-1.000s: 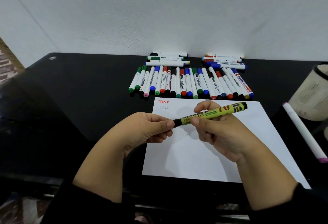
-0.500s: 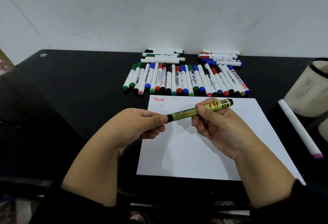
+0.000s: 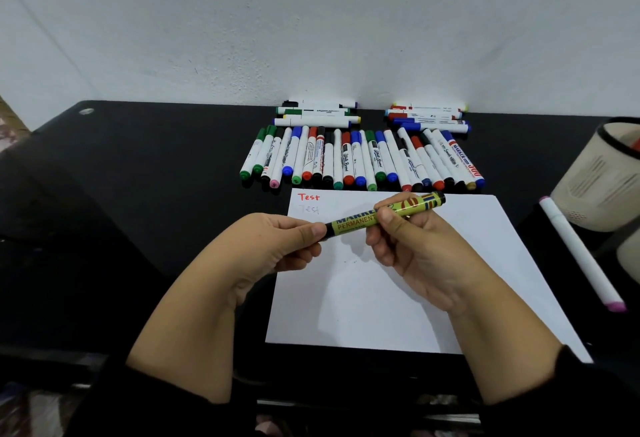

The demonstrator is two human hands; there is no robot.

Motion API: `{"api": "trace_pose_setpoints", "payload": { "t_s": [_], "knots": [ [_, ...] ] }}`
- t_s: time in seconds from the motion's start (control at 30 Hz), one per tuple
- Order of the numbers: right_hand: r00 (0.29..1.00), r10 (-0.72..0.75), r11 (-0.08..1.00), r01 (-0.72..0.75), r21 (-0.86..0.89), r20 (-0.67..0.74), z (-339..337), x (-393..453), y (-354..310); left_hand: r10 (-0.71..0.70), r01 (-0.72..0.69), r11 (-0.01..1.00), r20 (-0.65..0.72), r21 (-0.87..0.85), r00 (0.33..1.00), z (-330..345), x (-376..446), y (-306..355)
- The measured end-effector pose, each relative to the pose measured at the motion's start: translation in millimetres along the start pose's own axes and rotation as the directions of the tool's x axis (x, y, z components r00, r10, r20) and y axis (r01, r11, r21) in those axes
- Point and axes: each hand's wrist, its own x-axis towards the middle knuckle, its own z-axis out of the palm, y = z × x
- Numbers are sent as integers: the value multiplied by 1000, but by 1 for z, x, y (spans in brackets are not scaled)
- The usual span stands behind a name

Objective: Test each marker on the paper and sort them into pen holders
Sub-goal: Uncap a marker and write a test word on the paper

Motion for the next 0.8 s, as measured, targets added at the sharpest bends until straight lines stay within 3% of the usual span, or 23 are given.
{"api": "trace_pose_setpoints", "payload": {
  "t_s": [0.1, 0.23, 0.3, 0.33, 0.4, 0.47, 0.53, 0.6, 0.7, 0.8],
  "knots": [
    [997, 17, 999, -20, -33, -69, -2, 2, -13, 34, -34, 999, 0, -13, 999, 3, -3, 4],
    [963, -7, 1000, 4, -12, -269, -10, 3, -18, 58, -56, 998, -63, 26, 996, -2, -6, 6],
    [940, -66, 992, 26, -122, -336, -14, 0, -21, 46, -40, 998, -102, 58, 994, -6, -6, 7],
    [931, -118, 964, 24, -266, -344, -15, -2, -23, 43, -34, 997, -120, 75, 992, -7, -6, 6],
    [913, -266, 768, 8, -640, -309, -19, -5, -26, 57, -41, 993, -138, 113, 989, -7, -7, 7],
    [888, -416, 442, 9, -897, -196, -20, -6, -24, 85, -65, 987, -136, 150, 987, -3, -8, 8],
    [853, -521, 192, 73, -979, -38, -16, -8, -22, 113, -89, 979, -126, 186, 986, 5, -11, 11],
    [820, -555, 10, 178, -984, 142, -12, -9, -20, 136, -111, 972, -114, 206, 984, 14, -12, 14],
    [819, -494, -141, 256, -957, 291, -5, -15, -23, 170, -145, 961, -93, 234, 981, 28, -16, 22],
    [868, -439, -113, 204, -973, 233, -6, -18, -36, 226, -199, 939, -68, 280, 972, 39, -15, 29]
  ]
}}
